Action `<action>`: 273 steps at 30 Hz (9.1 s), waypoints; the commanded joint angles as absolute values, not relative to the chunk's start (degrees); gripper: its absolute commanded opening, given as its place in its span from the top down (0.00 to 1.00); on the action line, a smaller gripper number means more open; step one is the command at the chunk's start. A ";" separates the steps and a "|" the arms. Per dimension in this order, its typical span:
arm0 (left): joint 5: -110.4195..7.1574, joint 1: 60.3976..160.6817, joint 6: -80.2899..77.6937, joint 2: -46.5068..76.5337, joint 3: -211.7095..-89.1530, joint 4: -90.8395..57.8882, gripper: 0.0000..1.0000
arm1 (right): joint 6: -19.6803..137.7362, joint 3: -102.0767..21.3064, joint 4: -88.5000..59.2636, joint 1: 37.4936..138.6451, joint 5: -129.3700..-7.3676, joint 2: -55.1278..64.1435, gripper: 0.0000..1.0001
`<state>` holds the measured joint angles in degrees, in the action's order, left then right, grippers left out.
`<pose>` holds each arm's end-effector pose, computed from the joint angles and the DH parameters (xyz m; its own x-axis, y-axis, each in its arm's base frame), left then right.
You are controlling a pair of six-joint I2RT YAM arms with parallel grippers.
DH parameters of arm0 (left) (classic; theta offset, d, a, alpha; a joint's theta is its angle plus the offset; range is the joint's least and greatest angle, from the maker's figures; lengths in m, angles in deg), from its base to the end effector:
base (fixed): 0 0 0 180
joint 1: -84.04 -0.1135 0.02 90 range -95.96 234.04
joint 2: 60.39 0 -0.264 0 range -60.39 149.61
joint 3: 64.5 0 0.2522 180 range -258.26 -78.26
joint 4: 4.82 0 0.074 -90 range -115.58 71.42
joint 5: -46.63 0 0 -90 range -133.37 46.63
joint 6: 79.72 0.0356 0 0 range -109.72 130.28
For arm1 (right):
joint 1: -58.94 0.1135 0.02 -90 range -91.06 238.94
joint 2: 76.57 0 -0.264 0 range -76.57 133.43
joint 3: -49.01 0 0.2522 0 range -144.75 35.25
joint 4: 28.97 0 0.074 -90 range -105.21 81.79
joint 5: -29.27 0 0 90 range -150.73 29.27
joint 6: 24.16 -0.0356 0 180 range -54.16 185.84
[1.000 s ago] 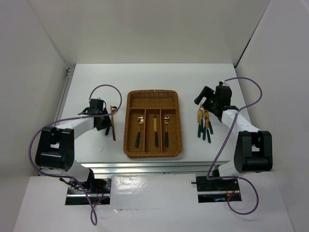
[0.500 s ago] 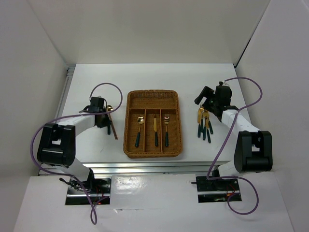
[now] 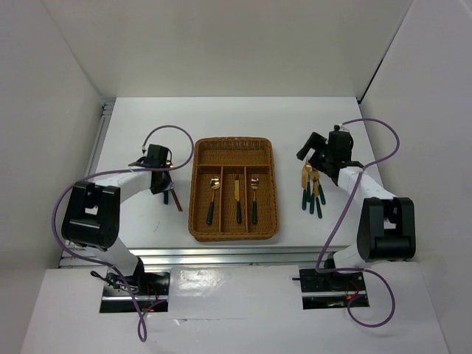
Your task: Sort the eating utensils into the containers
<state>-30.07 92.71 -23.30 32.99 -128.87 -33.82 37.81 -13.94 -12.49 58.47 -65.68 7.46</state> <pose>0.3113 -0.0392 0.1626 -0.7130 -0.4358 -0.5493 -0.4419 0.8875 -0.1305 0.3147 0.0005 0.2186 -0.5664 0.4728 -0.6750 0.2333 0.8775 0.4190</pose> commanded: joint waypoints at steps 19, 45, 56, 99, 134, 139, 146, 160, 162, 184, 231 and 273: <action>-27.55 94.06 -25.84 34.27 -129.68 -40.38 0.81 | 38.60 -16.17 -14.95 58.50 -64.68 7.80 0.00; -37.94 118.05 -40.60 12.90 -127.31 -32.64 0.76 | 38.60 -14.59 -14.42 58.50 -64.59 6.05 0.00; -34.84 119.20 -40.61 22.04 -127.91 -32.11 0.73 | 36.31 -10.63 -12.67 58.50 -66.26 3.67 0.00; -33.53 115.68 -26.73 16.69 -138.20 -41.52 0.16 | 36.75 -5.18 4.30 64.92 -62.31 3.85 0.37; -30.71 111.37 -25.67 14.05 -136.54 -44.16 0.15 | 37.81 -25.65 18.62 77.38 -53.53 5.17 0.95; -35.54 105.24 -26.89 12.91 -131.89 -40.56 0.15 | 37.81 -29.78 19.94 81.35 -58.69 0.43 0.95; -37.30 100.48 -26.90 11.77 -129.33 -38.45 0.15 | 32.81 -24.88 14.51 89.61 -64.76 -3.62 0.93; -39.77 96.70 -28.56 8.34 -125.37 -36.60 0.15 | 21.56 -24.60 11.94 105.70 -59.42 8.50 0.94; -39.24 96.70 -28.57 7.81 -125.37 -36.60 0.15 | 19.01 -24.60 11.94 105.70 -59.41 9.11 0.94; -39.24 96.70 -28.57 7.81 -124.84 -36.60 0.15 | 18.73 -25.83 8.68 106.23 -55.20 10.88 0.43; -41.88 96.70 -26.46 10.54 -124.23 -33.87 0.01 | 39.65 -13.79 4.47 63.69 -56.16 11.58 0.37; -41.88 96.70 -25.93 11.06 -124.76 -33.87 0.02 | 39.65 -25.82 12.55 70.71 -52.39 17.57 1.00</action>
